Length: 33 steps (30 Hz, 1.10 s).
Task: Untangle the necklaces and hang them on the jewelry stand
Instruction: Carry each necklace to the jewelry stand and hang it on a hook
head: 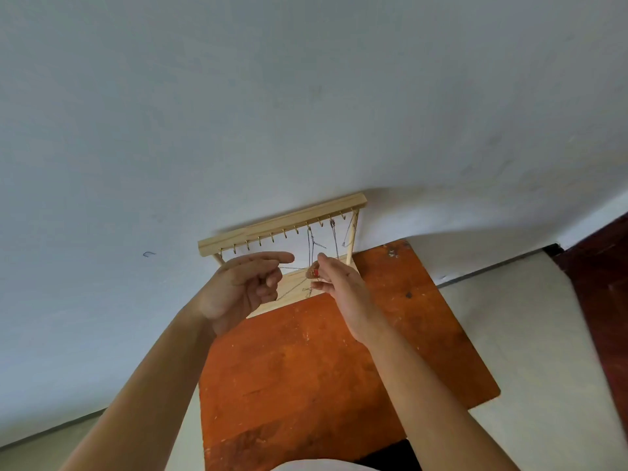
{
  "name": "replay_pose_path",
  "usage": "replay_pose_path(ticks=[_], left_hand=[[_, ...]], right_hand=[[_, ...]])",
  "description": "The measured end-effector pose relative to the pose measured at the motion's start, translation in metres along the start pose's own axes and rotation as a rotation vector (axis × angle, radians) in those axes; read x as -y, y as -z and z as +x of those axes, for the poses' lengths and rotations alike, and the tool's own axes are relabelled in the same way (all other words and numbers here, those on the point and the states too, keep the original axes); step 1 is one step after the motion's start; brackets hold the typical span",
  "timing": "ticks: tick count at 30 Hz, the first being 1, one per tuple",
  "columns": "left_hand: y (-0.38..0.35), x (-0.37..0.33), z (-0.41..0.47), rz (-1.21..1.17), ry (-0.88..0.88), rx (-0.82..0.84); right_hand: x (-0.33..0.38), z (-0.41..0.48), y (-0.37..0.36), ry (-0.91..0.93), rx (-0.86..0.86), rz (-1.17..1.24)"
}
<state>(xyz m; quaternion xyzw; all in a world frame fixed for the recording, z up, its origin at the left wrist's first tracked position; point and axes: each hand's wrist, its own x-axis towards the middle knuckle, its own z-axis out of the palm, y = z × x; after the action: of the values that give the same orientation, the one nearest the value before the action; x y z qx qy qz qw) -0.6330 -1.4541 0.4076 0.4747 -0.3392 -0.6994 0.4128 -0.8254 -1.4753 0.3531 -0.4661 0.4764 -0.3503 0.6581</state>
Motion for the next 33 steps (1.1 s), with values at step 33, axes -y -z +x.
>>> replay_pose_path(ticks=[33], left_hand=[[-0.019, 0.013, -0.003, -0.062, 0.043, 0.095]], right_hand=[[0.083, -0.001, 0.041, 0.014, 0.316, -0.189]])
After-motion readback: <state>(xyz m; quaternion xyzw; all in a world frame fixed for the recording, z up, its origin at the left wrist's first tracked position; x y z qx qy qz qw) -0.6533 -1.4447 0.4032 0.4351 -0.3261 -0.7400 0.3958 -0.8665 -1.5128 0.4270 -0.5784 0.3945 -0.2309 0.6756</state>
